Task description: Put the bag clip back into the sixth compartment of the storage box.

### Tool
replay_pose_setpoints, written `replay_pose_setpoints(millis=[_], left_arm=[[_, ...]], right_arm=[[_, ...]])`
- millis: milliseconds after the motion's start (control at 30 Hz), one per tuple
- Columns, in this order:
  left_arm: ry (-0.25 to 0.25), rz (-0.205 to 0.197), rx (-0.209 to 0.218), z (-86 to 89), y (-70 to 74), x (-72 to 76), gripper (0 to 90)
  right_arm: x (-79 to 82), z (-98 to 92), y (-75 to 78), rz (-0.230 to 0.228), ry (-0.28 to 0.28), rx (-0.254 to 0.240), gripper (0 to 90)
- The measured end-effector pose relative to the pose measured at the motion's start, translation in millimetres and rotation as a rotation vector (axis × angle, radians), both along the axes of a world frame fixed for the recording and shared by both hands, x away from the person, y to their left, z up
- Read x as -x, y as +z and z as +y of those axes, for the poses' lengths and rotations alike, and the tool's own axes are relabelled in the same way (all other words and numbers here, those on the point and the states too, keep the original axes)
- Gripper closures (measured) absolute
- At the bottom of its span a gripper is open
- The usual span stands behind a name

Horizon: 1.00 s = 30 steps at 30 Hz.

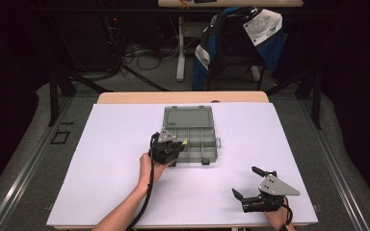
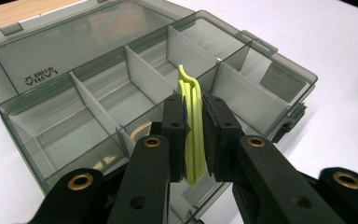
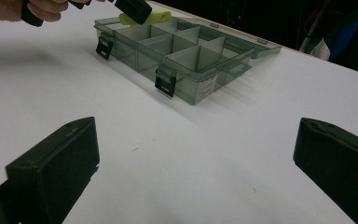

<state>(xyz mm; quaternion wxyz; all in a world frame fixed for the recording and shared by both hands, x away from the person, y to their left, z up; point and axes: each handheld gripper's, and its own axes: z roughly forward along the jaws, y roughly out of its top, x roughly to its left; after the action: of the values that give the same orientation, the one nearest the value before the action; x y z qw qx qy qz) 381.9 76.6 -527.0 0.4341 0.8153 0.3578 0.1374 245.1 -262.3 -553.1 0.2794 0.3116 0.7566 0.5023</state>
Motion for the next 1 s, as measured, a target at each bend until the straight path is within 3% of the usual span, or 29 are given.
replay_pose_setpoints(millis=[167, 433, 467, 633, 1000], left_arm=[[0.001, 0.006, -0.007, -0.8, -2.5, -0.7, 77.0], [-0.007, -0.029, -0.013, 0.7, 7.6, 4.5, 32.9], [-0.01, -0.038, -0.016, -0.1, 9.3, 6.1, 32.9], [-0.049, -0.072, -0.04, -2.9, 16.2, 14.2, 15.3], [-0.079, -0.129, -0.046, -1.8, 26.3, 34.9, 11.2]], right_arm=[[0.5, 0.4, 0.2, -0.001, 0.001, -0.002, 0.0], [0.4, -2.3, -0.4, 0.001, -0.001, -0.011, 0.0], [0.4, -2.3, -0.4, 0.001, -0.001, -0.011, 0.0], [0.4, -4.6, -1.0, 0.007, -0.01, -0.015, 0.0], [2.6, -6.3, -0.4, 0.003, -0.013, -0.016, 0.0]])
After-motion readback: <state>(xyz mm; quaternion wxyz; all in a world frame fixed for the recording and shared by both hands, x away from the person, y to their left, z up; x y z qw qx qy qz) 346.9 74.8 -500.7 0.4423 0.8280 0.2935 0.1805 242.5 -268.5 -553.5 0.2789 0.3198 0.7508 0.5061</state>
